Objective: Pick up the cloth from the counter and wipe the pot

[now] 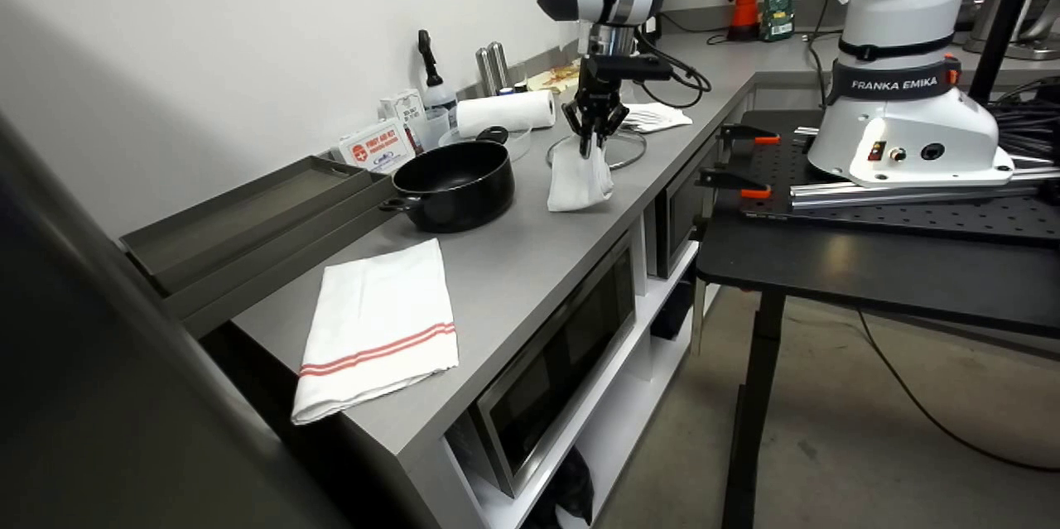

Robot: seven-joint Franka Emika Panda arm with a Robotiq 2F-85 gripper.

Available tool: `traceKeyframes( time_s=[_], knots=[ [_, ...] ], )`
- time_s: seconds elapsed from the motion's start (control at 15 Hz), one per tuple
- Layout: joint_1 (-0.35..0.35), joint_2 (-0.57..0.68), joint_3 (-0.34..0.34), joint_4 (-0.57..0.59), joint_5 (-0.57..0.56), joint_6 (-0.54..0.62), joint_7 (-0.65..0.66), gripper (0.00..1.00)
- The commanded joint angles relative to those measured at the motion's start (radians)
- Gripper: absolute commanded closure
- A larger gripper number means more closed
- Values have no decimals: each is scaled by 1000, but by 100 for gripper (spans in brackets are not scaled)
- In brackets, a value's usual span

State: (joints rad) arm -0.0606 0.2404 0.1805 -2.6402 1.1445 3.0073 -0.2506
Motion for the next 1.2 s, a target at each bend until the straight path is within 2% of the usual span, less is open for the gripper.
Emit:
traceKeyframes(
  time_s=[0.0, 0.27, 0.53, 0.73, 0.8, 1.13],
  knots=[
    [34, 40, 3, 6, -43, 22, 23, 96],
    [83, 94, -29, 18, -128, 38, 82, 96],
    [180, 148, -129, 18, -270, 81, 215, 96],
    [221, 183, -189, 20, -447, 101, 369, 96],
    [296, 191, -257, 32, -444, 82, 374, 96],
    [499, 241, -453, 79, -548, 40, 487, 96]
  ],
)
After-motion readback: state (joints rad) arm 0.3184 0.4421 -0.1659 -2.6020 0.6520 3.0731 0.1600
